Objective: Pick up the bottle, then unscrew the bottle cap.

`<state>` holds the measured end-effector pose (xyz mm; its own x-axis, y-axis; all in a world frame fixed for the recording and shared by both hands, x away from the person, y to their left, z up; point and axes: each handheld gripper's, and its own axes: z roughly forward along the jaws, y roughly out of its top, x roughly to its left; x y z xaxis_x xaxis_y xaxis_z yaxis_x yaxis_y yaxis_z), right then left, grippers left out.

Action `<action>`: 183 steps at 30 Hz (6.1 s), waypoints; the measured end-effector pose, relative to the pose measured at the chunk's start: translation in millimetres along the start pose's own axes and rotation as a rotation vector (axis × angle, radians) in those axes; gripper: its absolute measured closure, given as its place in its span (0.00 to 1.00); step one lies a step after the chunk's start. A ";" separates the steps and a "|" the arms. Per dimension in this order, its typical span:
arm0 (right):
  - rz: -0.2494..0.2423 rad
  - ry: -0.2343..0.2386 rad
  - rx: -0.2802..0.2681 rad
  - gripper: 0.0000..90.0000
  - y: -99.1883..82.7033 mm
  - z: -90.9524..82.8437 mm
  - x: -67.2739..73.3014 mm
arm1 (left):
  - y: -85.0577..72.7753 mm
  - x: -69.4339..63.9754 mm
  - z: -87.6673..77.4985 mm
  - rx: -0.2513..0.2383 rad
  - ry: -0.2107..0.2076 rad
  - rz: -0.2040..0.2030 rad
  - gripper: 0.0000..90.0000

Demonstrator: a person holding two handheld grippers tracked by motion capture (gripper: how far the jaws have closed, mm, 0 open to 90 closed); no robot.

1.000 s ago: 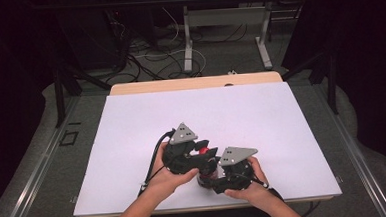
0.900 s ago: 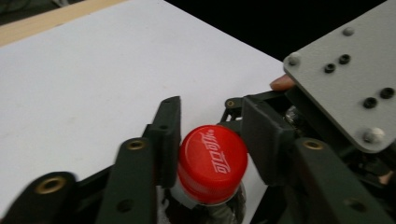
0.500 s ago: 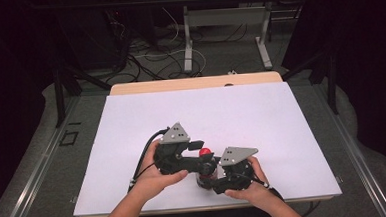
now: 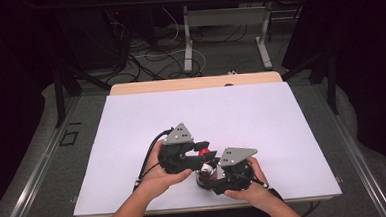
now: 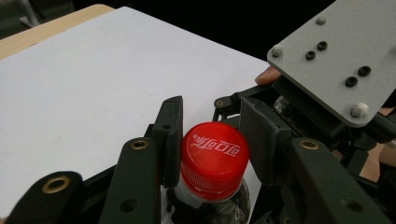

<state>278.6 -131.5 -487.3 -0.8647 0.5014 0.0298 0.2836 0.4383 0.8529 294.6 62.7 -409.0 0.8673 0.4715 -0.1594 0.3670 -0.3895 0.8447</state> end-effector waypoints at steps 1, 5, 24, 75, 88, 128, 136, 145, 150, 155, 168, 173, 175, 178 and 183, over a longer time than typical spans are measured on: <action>0.001 -0.003 -0.005 0.34 0.0 0.2 0.0 | 0.2 -1.3 0.0 -0.003 0.012 -0.001 0.68; 0.009 -0.006 0.003 0.34 0.3 -0.6 0.9 | 2.4 -8.0 0.1 0.005 0.072 -0.014 0.68; 0.011 0.007 0.001 0.34 1.1 -3.0 -0.1 | 8.6 2.5 -11.8 0.021 -0.042 0.014 0.56; 0.001 0.021 -0.011 0.34 0.9 -1.8 0.3 | 5.1 15.9 -6.0 0.023 -0.134 0.085 0.61; 0.001 0.004 -0.006 0.34 -0.1 1.0 0.7 | 3.1 0.5 0.0 0.017 -0.009 0.003 0.68; -0.012 0.015 -0.013 0.34 1.2 -0.8 2.9 | 6.4 11.0 2.6 0.056 -0.136 0.090 0.65; -0.013 -0.004 -0.019 0.34 0.5 -0.6 0.8 | 6.1 -0.1 5.4 0.031 -0.028 0.037 0.67; 0.013 -0.009 0.001 0.34 0.4 -1.8 -0.1 | 11.7 -2.2 3.2 0.010 0.024 -0.011 0.67; 0.006 -0.023 -0.015 0.34 -0.7 -0.7 -2.1 | 14.0 1.7 -1.5 -0.008 0.047 -0.028 0.67; 0.025 -0.027 -0.004 0.34 -1.3 -1.8 -4.1 | 15.6 9.9 -9.6 -0.014 0.085 -0.058 0.67; 0.054 -0.083 -0.023 0.34 -4.1 -4.0 -12.9 | 7.8 38.0 -25.9 -0.039 0.199 -0.145 0.67; 0.079 -0.118 -0.033 0.34 -6.2 -6.3 -19.2 | 1.0 46.0 -29.0 -0.047 0.244 -0.171 0.67; 0.092 -0.138 -0.035 0.34 -7.5 -7.3 -22.2 | -2.7 49.5 -30.0 -0.045 0.251 -0.182 0.67; 0.099 -0.171 -0.039 0.34 -9.8 -7.8 -26.7 | -9.3 54.5 -30.1 -0.046 0.272 -0.202 0.67; 0.126 -0.226 -0.036 0.34 -13.1 -9.3 -36.0 | -23.0 63.6 -32.0 -0.056 0.300 -0.239 0.67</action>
<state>302.2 -162.2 -494.8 -0.7078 0.7060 0.0232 0.3646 0.3370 0.8681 330.6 127.0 -422.2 0.6193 0.7578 -0.2056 0.5211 -0.2008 0.8295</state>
